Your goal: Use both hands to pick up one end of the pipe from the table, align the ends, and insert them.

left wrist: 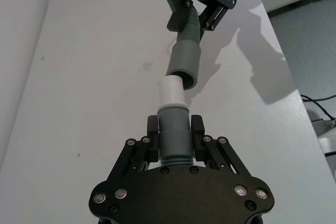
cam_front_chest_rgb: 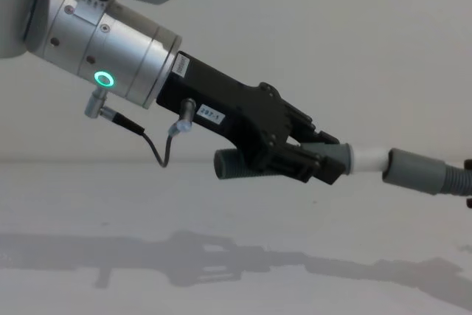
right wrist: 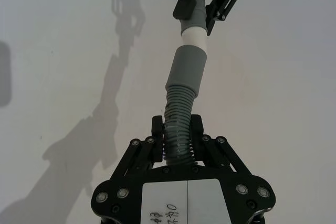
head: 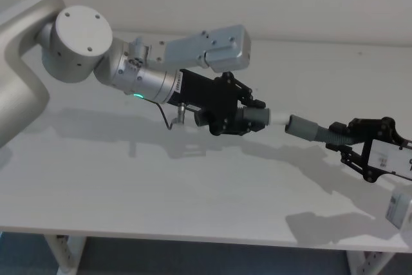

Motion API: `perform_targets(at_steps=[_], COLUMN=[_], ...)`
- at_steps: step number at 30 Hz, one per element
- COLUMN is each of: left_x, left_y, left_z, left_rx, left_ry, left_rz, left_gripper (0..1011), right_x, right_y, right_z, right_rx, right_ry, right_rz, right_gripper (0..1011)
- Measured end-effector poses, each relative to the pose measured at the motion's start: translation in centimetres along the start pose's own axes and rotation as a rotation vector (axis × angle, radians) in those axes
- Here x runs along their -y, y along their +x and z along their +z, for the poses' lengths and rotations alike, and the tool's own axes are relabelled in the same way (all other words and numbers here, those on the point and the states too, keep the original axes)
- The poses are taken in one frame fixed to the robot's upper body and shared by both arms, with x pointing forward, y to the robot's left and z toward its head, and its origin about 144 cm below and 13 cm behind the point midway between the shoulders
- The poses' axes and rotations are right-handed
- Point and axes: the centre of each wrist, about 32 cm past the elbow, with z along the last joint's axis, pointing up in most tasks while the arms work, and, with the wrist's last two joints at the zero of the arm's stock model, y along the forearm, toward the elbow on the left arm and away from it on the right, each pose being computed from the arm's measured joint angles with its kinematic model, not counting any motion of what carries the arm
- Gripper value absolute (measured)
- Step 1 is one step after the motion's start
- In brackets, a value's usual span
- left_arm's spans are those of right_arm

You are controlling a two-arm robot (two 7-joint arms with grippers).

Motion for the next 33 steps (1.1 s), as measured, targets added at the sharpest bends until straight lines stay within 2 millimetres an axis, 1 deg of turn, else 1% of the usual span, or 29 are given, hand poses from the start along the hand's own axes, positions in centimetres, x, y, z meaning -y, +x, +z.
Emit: perform_targets(at_steps=[12,33], left_x=[0.41,0.56], left_y=[0.11,-0.16], left_z=[0.13,0.42], left_rx=[0.002,-0.010], left_ry=[0.007,0.100], left_rz=[-0.015,-0.006], left_gripper=[347,347], right_x=[-0.04,-0.06], right_y=[0.23,0.45], right_z=[0.09,0.09], right_rx=[-0.003,-0.002], right_ry=[-0.008,-0.010], right_rz=[0.014,0.026], right_gripper=[295,295])
